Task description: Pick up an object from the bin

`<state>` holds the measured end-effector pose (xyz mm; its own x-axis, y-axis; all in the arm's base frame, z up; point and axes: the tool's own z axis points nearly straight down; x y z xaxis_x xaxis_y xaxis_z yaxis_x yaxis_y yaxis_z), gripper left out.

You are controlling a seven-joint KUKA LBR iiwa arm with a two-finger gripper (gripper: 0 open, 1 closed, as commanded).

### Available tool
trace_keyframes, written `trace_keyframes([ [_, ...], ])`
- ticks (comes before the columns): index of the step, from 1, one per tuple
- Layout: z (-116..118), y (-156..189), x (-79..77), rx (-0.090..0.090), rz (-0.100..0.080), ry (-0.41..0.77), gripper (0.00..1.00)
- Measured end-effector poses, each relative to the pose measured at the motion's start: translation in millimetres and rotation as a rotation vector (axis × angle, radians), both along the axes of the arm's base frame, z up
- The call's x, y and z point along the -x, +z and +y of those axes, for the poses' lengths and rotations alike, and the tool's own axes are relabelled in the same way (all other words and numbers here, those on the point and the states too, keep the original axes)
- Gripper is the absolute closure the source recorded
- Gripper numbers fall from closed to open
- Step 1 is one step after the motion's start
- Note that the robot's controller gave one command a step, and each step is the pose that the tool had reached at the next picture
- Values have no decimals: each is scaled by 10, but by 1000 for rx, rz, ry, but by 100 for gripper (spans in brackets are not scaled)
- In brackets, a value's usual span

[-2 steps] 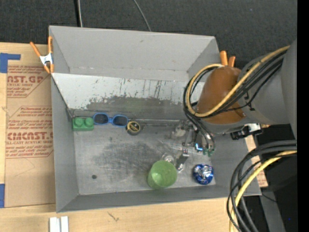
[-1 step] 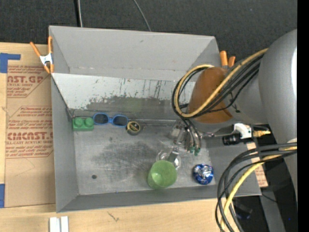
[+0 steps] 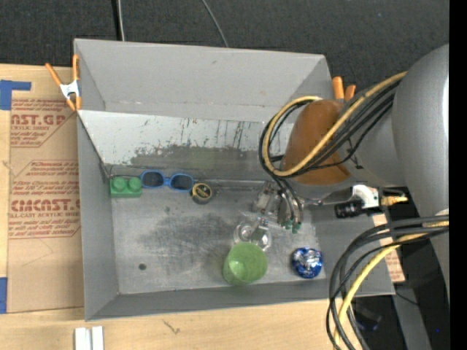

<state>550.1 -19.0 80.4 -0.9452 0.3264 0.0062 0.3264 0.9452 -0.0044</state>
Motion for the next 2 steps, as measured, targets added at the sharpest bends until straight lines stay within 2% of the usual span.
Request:
trace_keyframes([
  [1, 59, 72, 161, 2, -13, -35, 100],
  [2, -154, 1674, 119, -1, -16, -113, 100],
])
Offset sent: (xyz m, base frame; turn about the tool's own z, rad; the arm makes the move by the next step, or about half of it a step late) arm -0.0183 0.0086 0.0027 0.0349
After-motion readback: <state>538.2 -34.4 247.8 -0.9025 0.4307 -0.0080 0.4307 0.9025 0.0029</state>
